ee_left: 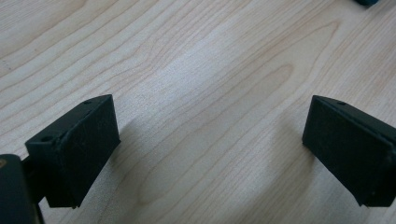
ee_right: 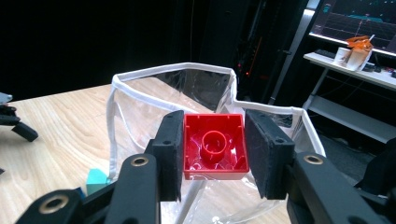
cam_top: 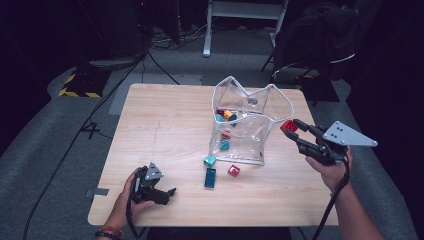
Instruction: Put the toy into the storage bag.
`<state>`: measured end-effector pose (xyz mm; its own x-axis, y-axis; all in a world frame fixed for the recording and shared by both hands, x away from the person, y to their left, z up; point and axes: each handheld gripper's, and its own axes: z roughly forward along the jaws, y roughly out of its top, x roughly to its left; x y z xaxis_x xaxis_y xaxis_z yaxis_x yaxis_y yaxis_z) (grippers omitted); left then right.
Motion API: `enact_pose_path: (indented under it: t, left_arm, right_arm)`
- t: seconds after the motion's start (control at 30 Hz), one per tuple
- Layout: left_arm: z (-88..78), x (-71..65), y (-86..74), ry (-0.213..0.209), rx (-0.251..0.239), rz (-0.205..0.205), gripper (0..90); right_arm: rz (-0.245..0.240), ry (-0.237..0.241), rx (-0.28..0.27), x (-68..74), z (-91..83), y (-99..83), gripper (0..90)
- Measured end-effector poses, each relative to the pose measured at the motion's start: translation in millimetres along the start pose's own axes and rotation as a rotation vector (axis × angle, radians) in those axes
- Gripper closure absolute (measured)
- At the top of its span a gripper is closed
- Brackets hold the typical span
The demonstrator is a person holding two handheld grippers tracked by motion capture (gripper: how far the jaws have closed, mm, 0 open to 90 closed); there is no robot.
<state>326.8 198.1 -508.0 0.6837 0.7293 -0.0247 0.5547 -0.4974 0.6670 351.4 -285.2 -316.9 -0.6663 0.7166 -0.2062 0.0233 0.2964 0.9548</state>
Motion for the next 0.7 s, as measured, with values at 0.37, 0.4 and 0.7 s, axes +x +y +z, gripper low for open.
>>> enact_pose_path:
  t: [0.37,0.4,0.7]
  left_arm:
    - [0.0,0.0,0.0,0.0,0.0,0.0,4.0]
    - [0.0,0.0,0.0,0.0,0.0,0.0,4.1]
    - [0.0,0.0,0.0,0.0,0.0,0.0,4.1]
  right_arm:
    - [0.022,-0.014,0.004,-8.8,17.1,6.7,59.4]
    - [0.017,-0.02,0.009,-9.4,19.3,7.7,59.4]
    - [0.031,-0.045,0.027,-14.3,37.3,12.4,59.4]
